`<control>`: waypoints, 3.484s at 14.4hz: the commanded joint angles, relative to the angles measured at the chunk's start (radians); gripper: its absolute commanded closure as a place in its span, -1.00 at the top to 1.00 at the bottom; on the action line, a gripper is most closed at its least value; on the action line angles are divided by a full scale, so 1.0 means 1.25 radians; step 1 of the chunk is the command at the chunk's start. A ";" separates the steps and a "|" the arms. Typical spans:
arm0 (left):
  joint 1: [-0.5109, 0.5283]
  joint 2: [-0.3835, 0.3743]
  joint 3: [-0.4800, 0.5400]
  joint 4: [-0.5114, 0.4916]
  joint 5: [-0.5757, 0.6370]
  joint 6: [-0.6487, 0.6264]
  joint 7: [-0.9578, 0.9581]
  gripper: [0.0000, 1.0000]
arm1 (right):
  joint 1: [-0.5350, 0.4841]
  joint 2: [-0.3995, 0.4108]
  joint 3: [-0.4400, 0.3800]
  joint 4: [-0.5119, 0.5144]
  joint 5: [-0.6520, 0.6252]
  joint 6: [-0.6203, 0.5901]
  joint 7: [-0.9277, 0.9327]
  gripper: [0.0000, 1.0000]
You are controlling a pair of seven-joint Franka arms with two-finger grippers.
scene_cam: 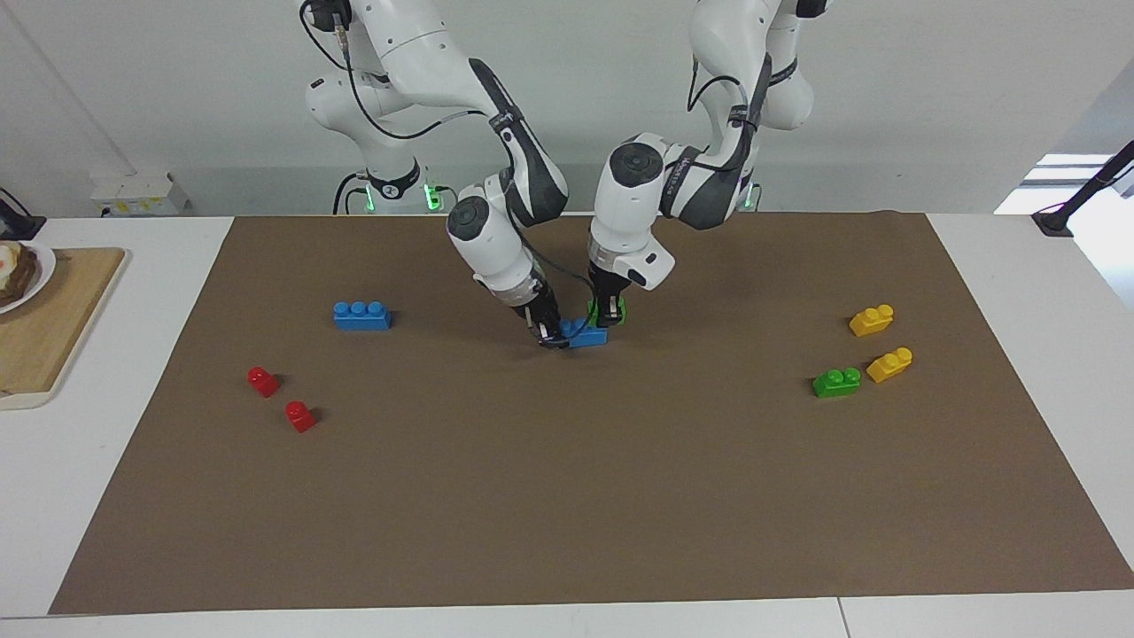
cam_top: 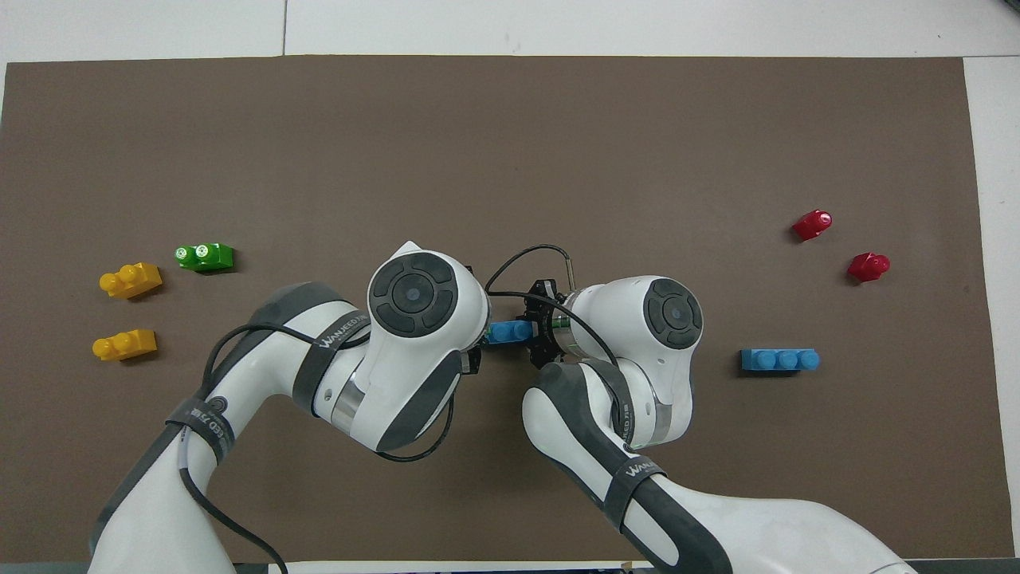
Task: Remove green block with left arm and hold with right
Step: 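Pull the green brick off the blue brick with the left gripper, then carry the green brick outward while the right gripper carries the blue brick, then set down both bricks and open the left and right grippers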
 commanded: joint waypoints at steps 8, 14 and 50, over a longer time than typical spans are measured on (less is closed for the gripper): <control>0.225 -0.145 -0.001 -0.014 0.003 -0.237 0.450 -0.57 | -0.211 -0.055 -0.005 0.081 0.021 -0.173 -0.242 -1.00; 0.446 -0.211 -0.002 -0.045 0.003 -0.347 1.017 -0.57 | -0.416 -0.082 -0.008 0.043 0.014 -0.333 -0.392 -1.00; 0.577 -0.128 -0.005 -0.324 0.096 0.110 1.755 -0.29 | -0.588 -0.122 -0.008 0.136 -0.092 -0.536 -0.360 0.82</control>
